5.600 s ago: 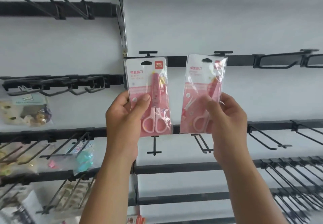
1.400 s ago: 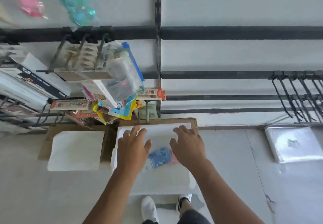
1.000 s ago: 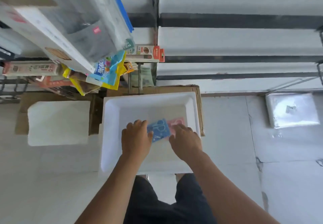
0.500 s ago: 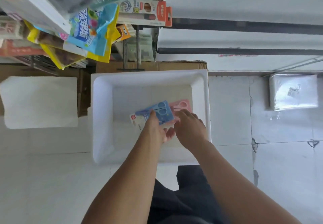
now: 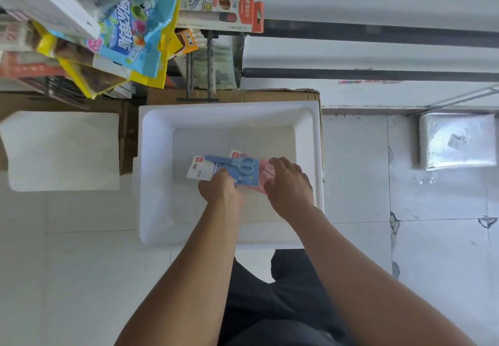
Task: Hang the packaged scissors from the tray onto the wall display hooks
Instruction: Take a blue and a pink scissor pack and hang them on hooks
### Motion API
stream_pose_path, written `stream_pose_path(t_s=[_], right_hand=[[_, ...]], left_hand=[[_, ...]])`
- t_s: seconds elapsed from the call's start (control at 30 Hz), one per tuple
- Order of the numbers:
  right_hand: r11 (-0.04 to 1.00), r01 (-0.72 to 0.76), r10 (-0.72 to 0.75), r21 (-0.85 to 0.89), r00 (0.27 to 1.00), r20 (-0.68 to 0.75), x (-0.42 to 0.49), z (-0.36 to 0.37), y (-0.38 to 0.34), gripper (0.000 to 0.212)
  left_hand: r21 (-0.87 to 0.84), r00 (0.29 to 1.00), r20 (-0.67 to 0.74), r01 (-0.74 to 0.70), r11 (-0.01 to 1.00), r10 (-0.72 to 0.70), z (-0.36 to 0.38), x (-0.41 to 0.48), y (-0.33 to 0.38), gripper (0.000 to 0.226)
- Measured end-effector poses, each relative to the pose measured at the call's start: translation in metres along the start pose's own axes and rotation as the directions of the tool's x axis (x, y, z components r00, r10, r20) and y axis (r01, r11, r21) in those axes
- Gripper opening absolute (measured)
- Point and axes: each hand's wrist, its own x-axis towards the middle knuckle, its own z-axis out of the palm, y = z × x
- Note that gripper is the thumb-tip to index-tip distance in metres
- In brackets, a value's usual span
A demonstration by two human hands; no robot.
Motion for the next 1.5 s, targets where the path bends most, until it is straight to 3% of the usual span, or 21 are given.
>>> stream_pose_path(t_s=[0.07, 0.2, 0.3, 0.43, 0.53, 0.6, 0.7, 0.8, 0.9, 1.0, 1.2, 1.37, 1.5], right_hand=[[1.000, 0.017, -0.018, -0.024, 1.000, -0.012, 0.004, 0.006, -0.001, 0.049], [0.994, 0.006, -0.005, -0.110, 1.000, 0.007, 0.011, 0.020, 0.000, 0.080], [0.983, 0.011, -0.013, -0.181, 1.000, -0.008, 0.015, 0.033, -0.001, 0.090], [0.968, 0.008, -0.018, -0.251, 0.999, -0.038, 0.020, 0.039, -0.003, 0.084], [0.973, -0.031, 0.022, -0.229, 0.999, -0.041, 0.023, 0.031, -0.004, 0.057], [0.992, -0.036, 0.034, -0.121, 0.999, -0.017, 0.021, 0.023, -0.005, 0.031], [0.973, -0.070, 0.057, 0.218, 0.996, 0.063, 0.012, 0.009, -0.008, 0.011], [0.844, -0.109, 0.068, 0.526, 0.993, 0.096, -0.006, -0.015, -0.018, 0.005], [0.609, -0.113, 0.108, 0.785, 0.992, 0.059, -0.033, -0.042, -0.031, 0.009], [0.463, -0.016, 0.083, 0.886, 0.996, -0.026, -0.057, -0.064, -0.045, 0.013], [0.364, 0.207, 0.110, 0.908, 0.959, -0.263, -0.100, -0.115, -0.079, 0.023], [0.268, 0.363, 0.244, 0.892, 0.870, -0.427, -0.149, -0.167, -0.089, 0.015], [0.216, 0.504, 0.295, 0.836, 0.782, -0.548, -0.196, -0.204, -0.083, 0.014]], left_hand=[[-0.049, 0.993, 0.058, -0.097, 0.994, 0.099, -0.004, -0.001, 0.004, 0.019], [0.134, 0.942, 0.121, -0.328, 0.935, 0.313, -0.021, -0.007, 0.018, 0.017], [0.184, 0.905, 0.191, -0.414, 0.892, 0.381, -0.032, -0.010, 0.027, 0.006], [0.209, 0.880, 0.320, -0.426, 0.880, 0.350, -0.045, -0.011, 0.035, 0.010], [0.263, 0.851, 0.373, -0.478, 0.838, 0.368, -0.050, -0.012, 0.038, 0.007], [0.301, 0.833, 0.399, -0.514, 0.804, 0.383, -0.053, -0.015, 0.040, 0.008], [0.314, 0.780, 0.462, -0.589, 0.745, 0.423, -0.058, -0.025, 0.044, 0.016], [0.294, 0.729, 0.500, -0.650, 0.700, 0.467, -0.064, -0.042, 0.054, 0.021], [0.246, 0.685, 0.554, -0.678, 0.693, 0.473, -0.074, -0.061, 0.069, 0.020], [0.157, 0.596, 0.627, -0.728, 0.668, 0.502, -0.083, -0.087, 0.084, 0.022], [-0.027, 0.405, 0.729, -0.788, 0.615, 0.552, -0.094, -0.150, 0.112, 0.026], [-0.195, 0.207, 0.823, -0.772, 0.605, 0.528, -0.102, -0.211, 0.135, 0.038], [-0.306, 0.067, 0.852, -0.741, 0.599, 0.519, -0.095, -0.267, 0.137, 0.032]])
